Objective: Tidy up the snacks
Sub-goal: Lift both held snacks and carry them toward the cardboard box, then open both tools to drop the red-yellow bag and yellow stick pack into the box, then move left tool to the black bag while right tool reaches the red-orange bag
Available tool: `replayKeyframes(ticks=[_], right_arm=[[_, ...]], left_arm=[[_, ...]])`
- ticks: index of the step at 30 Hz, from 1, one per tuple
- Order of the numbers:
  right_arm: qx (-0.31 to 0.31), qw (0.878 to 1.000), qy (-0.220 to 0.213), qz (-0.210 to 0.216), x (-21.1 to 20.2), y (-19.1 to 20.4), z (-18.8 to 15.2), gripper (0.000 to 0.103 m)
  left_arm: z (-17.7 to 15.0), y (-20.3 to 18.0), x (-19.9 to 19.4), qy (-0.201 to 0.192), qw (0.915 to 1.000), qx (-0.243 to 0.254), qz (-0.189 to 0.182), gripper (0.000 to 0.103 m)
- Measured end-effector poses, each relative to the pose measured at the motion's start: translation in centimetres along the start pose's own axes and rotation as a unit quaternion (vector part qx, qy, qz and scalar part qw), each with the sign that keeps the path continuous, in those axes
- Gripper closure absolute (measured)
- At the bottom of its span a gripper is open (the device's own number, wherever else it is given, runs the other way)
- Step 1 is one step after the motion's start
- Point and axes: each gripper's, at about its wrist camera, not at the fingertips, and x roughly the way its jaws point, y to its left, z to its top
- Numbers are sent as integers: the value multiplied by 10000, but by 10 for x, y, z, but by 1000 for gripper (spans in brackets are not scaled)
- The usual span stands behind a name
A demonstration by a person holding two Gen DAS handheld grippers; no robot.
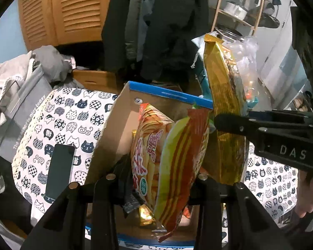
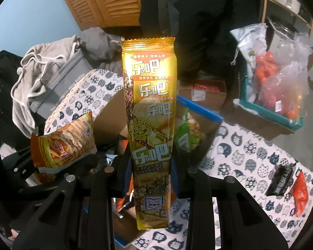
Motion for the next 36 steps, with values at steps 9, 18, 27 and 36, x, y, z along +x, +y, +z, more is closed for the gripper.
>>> replayKeyframes(ticks=[9, 18, 27, 36], right_arm=[[200, 9993, 310, 109, 21, -3, -3, 62], [412, 9989, 225, -94, 9, -20, -8, 31], [271, 9965, 336, -709, -2, -46, -32, 30], [355, 9949, 220, -922, -22, -83, -55, 30]], left_arm=[[-5, 12, 18, 353, 9990, -218, 156, 56], [-2, -2, 10, 191, 9993, -78, 307, 30], [-1, -37, 10, 232, 9991, 285, 213, 26], [-3, -72, 21, 499, 9979, 410, -32, 26]])
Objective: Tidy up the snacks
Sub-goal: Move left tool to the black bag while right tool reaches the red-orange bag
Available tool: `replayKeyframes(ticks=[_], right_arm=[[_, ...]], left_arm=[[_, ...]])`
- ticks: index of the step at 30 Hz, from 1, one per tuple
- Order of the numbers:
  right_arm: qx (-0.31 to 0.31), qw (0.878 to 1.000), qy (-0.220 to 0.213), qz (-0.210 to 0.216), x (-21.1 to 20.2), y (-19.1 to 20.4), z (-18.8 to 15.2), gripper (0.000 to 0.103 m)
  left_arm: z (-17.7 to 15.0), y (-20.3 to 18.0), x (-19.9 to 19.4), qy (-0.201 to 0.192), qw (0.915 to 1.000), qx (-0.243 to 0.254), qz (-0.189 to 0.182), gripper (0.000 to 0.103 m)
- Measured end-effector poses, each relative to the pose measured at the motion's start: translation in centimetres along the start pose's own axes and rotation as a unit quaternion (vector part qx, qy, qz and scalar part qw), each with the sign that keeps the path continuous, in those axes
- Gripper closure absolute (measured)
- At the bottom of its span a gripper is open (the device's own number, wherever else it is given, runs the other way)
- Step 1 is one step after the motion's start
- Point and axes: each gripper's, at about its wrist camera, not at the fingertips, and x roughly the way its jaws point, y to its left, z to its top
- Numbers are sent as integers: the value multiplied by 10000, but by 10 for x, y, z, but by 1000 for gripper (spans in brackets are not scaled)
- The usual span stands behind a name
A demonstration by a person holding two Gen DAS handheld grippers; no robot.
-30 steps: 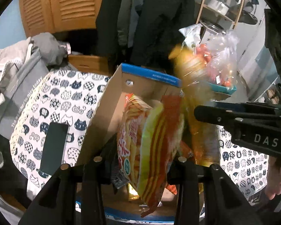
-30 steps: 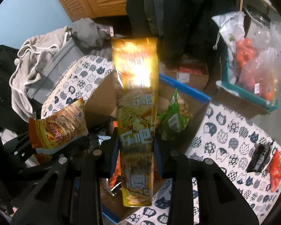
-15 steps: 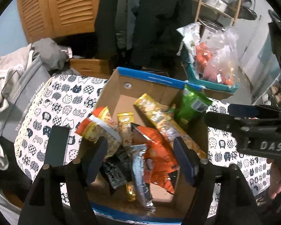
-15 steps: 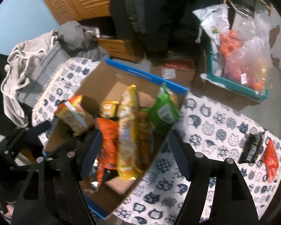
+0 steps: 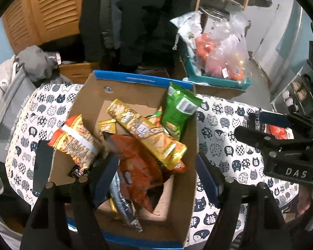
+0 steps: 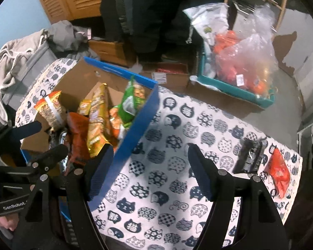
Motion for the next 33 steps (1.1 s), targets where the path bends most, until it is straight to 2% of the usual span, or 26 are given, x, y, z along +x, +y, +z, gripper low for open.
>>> replayKeyframes(ticks=[8, 21, 33], right_arm=[[356, 9994, -42, -38, -10, -39, -14, 30], [611, 9975, -107, -335, -20, -98, -47, 30], [1143, 9922, -147, -465, -31, -166, -76, 30]], left_arm=[[2, -34, 8, 70, 9996, 289, 9, 26], [4, -99, 19, 121, 9961, 875, -24, 26], [0, -163, 45, 287, 9886, 1476, -43, 26]])
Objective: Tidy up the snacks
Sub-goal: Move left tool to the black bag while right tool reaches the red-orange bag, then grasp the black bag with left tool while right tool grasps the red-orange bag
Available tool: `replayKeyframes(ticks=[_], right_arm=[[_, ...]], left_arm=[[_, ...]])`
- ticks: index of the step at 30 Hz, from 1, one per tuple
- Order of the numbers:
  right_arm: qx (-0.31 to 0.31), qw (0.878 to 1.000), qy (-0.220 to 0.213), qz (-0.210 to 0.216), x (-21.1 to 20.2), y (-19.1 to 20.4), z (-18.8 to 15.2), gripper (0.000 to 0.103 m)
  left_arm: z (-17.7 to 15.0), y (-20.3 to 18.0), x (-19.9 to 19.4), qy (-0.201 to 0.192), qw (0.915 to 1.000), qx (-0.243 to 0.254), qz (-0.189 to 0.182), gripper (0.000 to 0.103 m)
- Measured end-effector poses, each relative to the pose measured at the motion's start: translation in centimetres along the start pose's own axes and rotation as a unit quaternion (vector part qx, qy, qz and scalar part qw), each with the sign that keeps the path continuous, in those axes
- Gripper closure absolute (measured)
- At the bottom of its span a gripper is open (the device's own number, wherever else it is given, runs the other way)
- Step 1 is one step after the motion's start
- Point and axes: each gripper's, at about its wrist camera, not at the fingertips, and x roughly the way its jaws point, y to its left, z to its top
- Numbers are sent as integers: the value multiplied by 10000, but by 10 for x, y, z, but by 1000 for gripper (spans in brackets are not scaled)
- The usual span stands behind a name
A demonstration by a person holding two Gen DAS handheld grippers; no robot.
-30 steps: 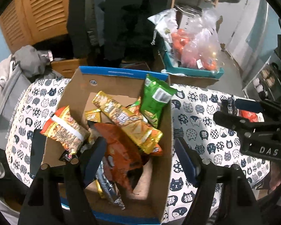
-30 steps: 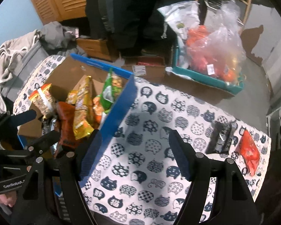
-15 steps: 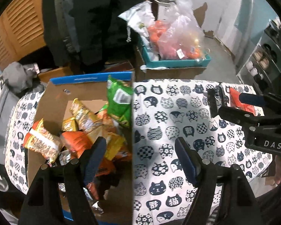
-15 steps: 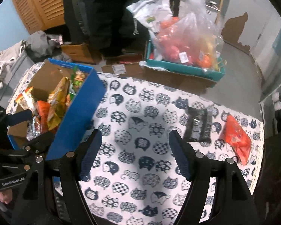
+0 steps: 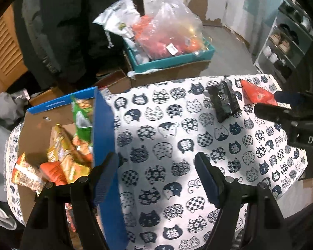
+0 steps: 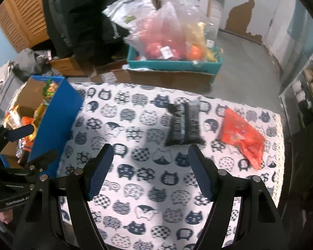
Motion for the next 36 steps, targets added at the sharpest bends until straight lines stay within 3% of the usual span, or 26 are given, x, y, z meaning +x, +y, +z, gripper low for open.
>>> replayKeyframes(ticks=[9, 14, 20, 25, 29, 36], right_arm=[[184, 9991, 229, -313, 18, -61, -19, 30], [21, 9974, 524, -486, 38, -97, -23, 30], [-595, 9910, 841, -855, 62, -136, -14, 30], [-1270, 9789, 1114, -1151, 87, -164, -2, 30], [-1586, 9715, 1319, -1170, 105, -180, 2, 30], [-1858, 9687, 1436, -799, 126, -198, -2, 30]], left_arm=[[17, -39, 24, 188, 9996, 149, -129, 26], [34, -62, 43, 366, 9982, 272, -389, 24], [54, -83, 76, 708, 9948, 290, -666, 24], [74, -96, 111, 971, 9923, 114, -764, 24], [90, -106, 137, 1154, 9876, -207, -1041, 24], [113, -136, 160, 1132, 9872, -327, -1075, 21]])
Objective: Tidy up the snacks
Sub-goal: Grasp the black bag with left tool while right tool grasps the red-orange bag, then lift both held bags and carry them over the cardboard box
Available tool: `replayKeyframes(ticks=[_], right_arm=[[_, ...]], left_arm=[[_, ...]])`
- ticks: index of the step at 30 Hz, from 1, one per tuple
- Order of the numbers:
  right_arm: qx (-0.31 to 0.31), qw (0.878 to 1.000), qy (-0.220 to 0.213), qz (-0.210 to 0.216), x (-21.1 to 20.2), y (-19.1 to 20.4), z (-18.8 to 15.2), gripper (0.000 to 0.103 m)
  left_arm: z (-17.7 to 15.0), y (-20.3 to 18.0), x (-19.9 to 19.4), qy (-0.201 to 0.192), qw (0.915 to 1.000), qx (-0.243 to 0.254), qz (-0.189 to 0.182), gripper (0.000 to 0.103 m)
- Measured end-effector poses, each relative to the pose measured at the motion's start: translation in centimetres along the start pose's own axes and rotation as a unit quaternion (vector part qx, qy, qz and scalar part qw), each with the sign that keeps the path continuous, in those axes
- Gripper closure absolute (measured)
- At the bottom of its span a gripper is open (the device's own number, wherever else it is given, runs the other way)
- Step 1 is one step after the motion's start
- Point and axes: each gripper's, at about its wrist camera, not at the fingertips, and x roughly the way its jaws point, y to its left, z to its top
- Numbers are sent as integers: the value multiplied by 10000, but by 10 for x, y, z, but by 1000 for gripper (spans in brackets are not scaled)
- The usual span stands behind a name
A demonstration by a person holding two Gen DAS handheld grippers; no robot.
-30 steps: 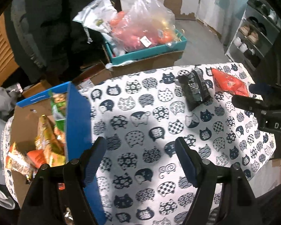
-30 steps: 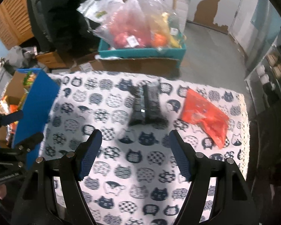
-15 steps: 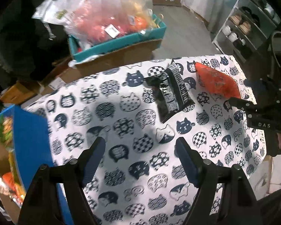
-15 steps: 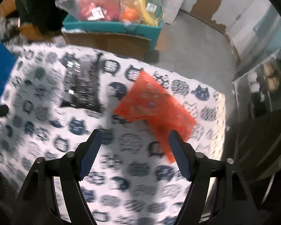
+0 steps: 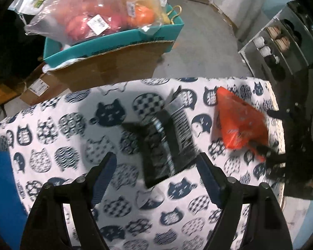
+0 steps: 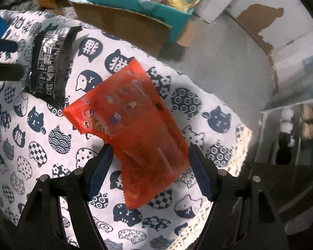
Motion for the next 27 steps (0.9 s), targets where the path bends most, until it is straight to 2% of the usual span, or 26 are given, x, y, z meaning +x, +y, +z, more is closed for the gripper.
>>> replayKeyframes(ticks=[4, 12, 14, 16, 18, 21, 23, 27], right_arm=[[-114, 9998, -17, 136, 11, 2, 0, 30], [-70, 9999, -72, 48, 27, 6, 10, 30], [-57, 9999, -75, -37, 31, 6, 12, 30], [-90, 9998, -94, -142, 34, 9, 14, 30], [-16, 9998, -182, -77, 33, 9, 15, 30], [95, 9996, -245, -105, 30, 10, 16, 39], [162, 9993, -327, -119, 24, 12, 14, 52], [452, 9979, -413, 207, 13, 13, 11, 60]], left_arm=[[10, -8, 13, 37, 9999, -156, 40, 21], [19, -11, 46, 258, 9992, -212, 228, 21], [18, -8, 49, 252, 9992, -268, 150, 21], [17, -5, 45, 98, 9996, -264, 59, 27], [15, -3, 42, 55, 9998, -191, 86, 42], [9, 1, 40, 76, 9999, -97, 45, 44], [3, 5, 37, 45, 9999, -29, 124, 44], [-9, 10, 27, -16, 9994, 203, 264, 44]])
